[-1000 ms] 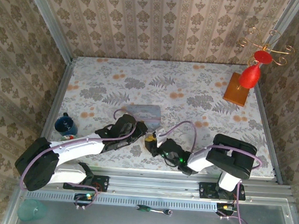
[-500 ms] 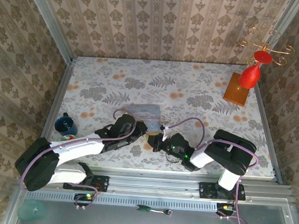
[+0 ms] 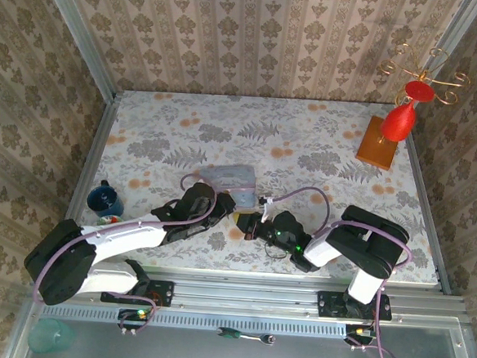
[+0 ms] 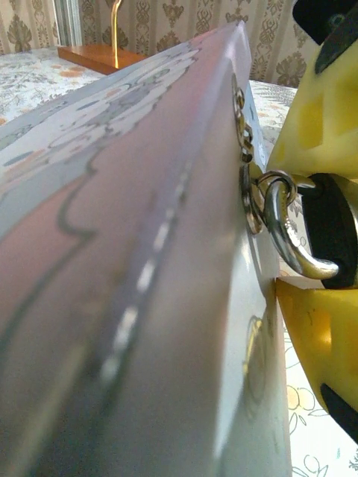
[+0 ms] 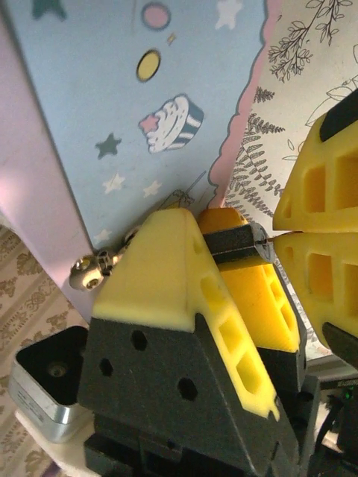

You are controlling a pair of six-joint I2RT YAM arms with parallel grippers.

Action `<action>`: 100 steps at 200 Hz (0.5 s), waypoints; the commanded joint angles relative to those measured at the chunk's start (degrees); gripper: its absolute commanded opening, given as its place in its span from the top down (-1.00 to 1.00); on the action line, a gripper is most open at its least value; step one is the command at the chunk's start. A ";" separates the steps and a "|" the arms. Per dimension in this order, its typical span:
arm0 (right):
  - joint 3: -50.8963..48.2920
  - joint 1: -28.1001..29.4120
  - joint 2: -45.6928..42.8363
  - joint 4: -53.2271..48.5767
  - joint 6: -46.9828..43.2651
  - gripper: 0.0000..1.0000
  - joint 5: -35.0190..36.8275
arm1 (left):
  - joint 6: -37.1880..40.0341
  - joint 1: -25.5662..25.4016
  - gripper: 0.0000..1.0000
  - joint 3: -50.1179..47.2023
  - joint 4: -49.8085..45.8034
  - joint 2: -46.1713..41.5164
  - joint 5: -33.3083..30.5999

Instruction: Unlock the padlock with the key

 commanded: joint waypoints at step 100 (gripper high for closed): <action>0.10 -5.95 -6.54 3.53 24.06 1.00 -3.85 | 1.98 -0.77 1.00 -5.62 27.42 2.32 5.65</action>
